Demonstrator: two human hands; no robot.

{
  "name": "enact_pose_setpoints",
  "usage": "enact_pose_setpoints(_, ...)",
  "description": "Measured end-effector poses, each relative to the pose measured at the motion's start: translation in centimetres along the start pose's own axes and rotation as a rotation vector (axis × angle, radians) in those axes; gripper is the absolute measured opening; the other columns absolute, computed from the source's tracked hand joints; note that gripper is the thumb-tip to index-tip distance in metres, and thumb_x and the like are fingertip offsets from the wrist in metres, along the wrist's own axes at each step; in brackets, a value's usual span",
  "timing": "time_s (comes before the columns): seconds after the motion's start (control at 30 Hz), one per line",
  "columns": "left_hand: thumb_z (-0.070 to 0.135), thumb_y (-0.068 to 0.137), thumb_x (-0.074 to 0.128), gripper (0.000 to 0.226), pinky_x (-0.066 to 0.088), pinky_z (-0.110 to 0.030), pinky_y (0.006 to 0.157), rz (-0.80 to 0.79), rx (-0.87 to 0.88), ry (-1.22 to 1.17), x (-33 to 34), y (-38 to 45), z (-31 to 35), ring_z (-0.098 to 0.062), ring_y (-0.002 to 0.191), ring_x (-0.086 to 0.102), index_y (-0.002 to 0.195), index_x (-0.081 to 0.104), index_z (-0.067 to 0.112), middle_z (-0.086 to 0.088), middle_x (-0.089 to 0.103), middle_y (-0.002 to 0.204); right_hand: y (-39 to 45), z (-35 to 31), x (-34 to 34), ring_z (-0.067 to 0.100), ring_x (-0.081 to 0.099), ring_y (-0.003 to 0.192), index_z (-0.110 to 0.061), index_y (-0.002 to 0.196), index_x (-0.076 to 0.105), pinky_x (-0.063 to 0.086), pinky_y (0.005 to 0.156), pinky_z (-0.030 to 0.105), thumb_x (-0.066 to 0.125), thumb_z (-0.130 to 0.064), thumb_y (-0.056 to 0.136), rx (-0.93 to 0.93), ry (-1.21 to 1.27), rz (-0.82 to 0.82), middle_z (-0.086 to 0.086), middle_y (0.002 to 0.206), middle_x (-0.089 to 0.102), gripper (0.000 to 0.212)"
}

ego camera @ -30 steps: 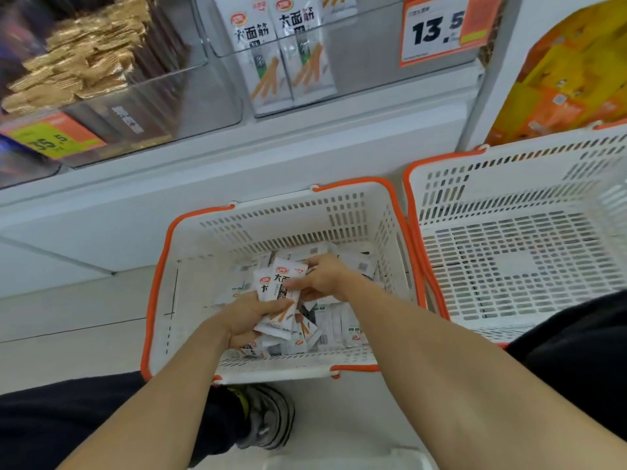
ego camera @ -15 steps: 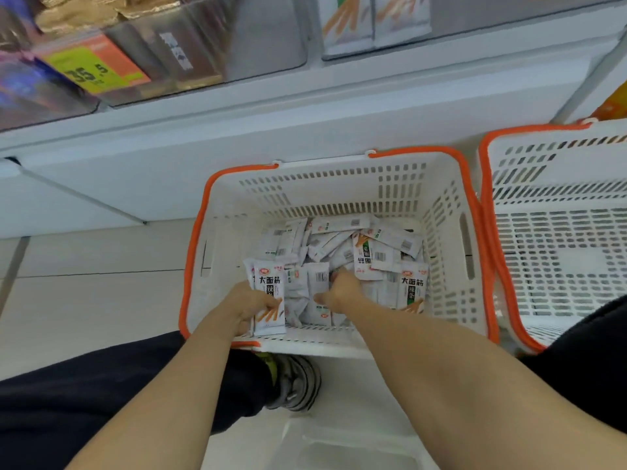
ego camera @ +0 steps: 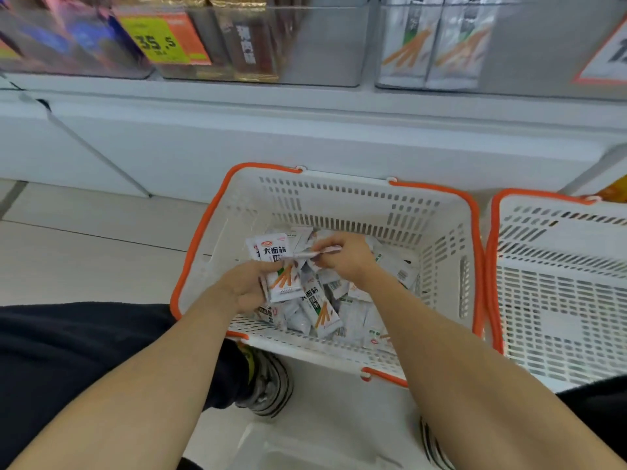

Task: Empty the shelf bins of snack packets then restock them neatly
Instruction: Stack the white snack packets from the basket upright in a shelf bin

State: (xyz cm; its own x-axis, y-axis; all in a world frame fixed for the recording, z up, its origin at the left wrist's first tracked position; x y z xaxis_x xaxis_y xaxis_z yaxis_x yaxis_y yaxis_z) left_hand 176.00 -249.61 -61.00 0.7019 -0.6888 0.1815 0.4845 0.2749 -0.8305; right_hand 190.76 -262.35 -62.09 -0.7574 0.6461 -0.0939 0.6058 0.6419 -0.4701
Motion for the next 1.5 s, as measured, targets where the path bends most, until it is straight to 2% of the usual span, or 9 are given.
enact_pose_setpoints(0.17, 0.033, 0.099, 0.046, 0.047, 0.044, -0.054, 0.102, -0.143, 0.033, -0.223, 0.7, -1.0, 0.4, -0.039, 0.109, 0.064, 0.130, 0.062, 0.001, -0.026, 0.062, 0.129, -1.4, 0.4, -1.1, 0.022, 0.073, 0.081, -0.003, 0.089, 0.077, 0.063, 0.079, 0.032, 0.074, 0.002, 0.086, 0.029, 0.117, -0.026, 0.014, 0.097, 0.074, 0.007)
enact_pose_setpoints(0.37, 0.023, 0.091, 0.068, 0.037, 0.055, -0.052, 0.095, -0.152, 0.023, 0.147, 3.0, -0.4, -1.8, -0.038, 0.112, 0.067, 0.121, 0.070, 0.003, -0.024, 0.067, 0.124, -3.0, 2.2, -1.1, 0.022, 0.068, 0.087, -0.019, 0.129, 0.047, 0.060, 0.069, 0.031, 0.092, 0.004, 0.063, 0.027, 0.015, -0.075, 0.001, 0.117, 0.052, 0.083)
enact_pose_setpoints(0.5, 0.016, 0.079, 0.081, 0.044, 0.058, -0.054, 0.088, -0.117, -0.017, 0.319, 3.4, 0.7, -3.3, -0.039, 0.102, 0.071, 0.118, 0.069, 0.001, -0.025, 0.070, 0.116, -3.4, 3.9, -1.1, 0.030, 0.071, 0.098, -0.020, 0.138, 0.040, 0.062, 0.078, 0.049, 0.093, 0.005, 0.059, 0.080, -0.007, -0.168, 0.010, 0.123, 0.059, 0.097)
enact_pose_setpoints(0.6, 0.017, 0.073, 0.087, 0.048, 0.051, -0.061, 0.098, -0.065, -0.043, 0.381, 2.9, 2.4, -4.0, -0.038, 0.103, 0.070, 0.114, 0.070, 0.000, -0.024, 0.072, 0.113, -2.8, 4.8, -2.8, 0.025, 0.069, 0.102, -0.019, 0.149, 0.035, 0.062, 0.074, 0.036, 0.082, 0.005, 0.076, 0.117, 0.004, -0.156, 0.011, 0.129, 0.062, 0.090)
enact_pose_setpoints(0.73, 0.036, 0.051, 0.094, 0.072, 0.053, -0.052, 0.099, -0.081, -0.066, 0.570, 2.6, 4.8, -4.8, -0.031, 0.101, 0.072, 0.113, 0.072, 0.006, -0.010, 0.077, 0.105, -1.3, 8.0, -8.2, 0.026, 0.057, 0.123, -0.016, 0.148, 0.041, 0.053, 0.097, 0.040, 0.070, -0.003, 0.089, 0.240, -0.579, 0.029, 0.008, 0.139, 0.057, 0.067)
enact_pose_setpoints(1.03, 0.010, 0.083, 0.079, 0.031, 0.061, -0.041, 0.077, -0.126, -0.180, 0.539, 5.1, 4.7, -5.7, -0.029, 0.084, 0.074, 0.108, 0.068, -0.002, -0.018, 0.076, 0.095, -1.3, 11.0, -9.4, 0.026, 0.063, 0.096, -0.008, 0.123, 0.062, 0.052, 0.076, 0.031, 0.073, -0.007, 0.086, 0.376, -1.187, -0.222, 0.010, 0.114, 0.064, 0.039)
enact_pose_setpoints(1.13, 0.022, 0.070, 0.090, 0.061, 0.050, -0.048, 0.101, -0.118, -0.159, 0.568, 5.2, 5.2, -5.3, -0.035, 0.111, 0.065, 0.118, 0.064, -0.005, -0.020, 0.069, 0.117, -0.9, 8.5, -9.9, 0.026, 0.063, 0.107, -0.011, 0.126, 0.066, 0.053, 0.087, 0.032, 0.076, -0.020, 0.086, 0.371, -1.335, -0.385, 0.007, 0.116, 0.063, 0.042)
enact_pose_setpoints(1.3, 0.045, 0.027, 0.102, 0.107, 0.049, -0.047, 0.105, -0.189, -0.074, 0.534, 5.0, 6.3, -4.8, -0.034, 0.110, 0.067, 0.116, 0.067, -0.003, -0.017, 0.072, 0.115, -0.9, 1.8, -12.2, 0.023, 0.065, 0.105, -0.017, 0.124, 0.068, 0.060, 0.084, 0.034, 0.076, -0.025, 0.089, 0.282, -0.965, -0.385, 0.000, 0.119, 0.065, 0.037)
enact_pose_setpoints(1.5, 0.025, 0.067, 0.075, 0.038, 0.062, -0.041, 0.072, -0.452, -0.116, 0.267, 7.7, 2.1, -5.3, -0.028, 0.095, 0.074, 0.104, 0.078, 0.011, -0.015, 0.075, 0.109, -2.2, 0.2, -9.7, 0.021, 0.074, 0.094, -0.011, 0.111, 0.070, 0.063, 0.080, 0.037, 0.077, -0.021, 0.088, 0.208, -0.661, -0.391, 0.003, 0.103, 0.076, 0.026)
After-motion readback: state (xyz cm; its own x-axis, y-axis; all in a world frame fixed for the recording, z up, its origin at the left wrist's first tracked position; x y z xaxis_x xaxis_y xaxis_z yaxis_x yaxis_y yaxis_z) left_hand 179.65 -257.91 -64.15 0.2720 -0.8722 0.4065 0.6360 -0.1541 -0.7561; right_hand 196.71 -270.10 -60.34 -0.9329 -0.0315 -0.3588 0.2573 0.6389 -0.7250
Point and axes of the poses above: each hand's wrist, its own y-axis towards the middle knuckle, its own x-axis out of the palm, z = x × y, the point moved 3 cm from there along y, towards the middle knuckle
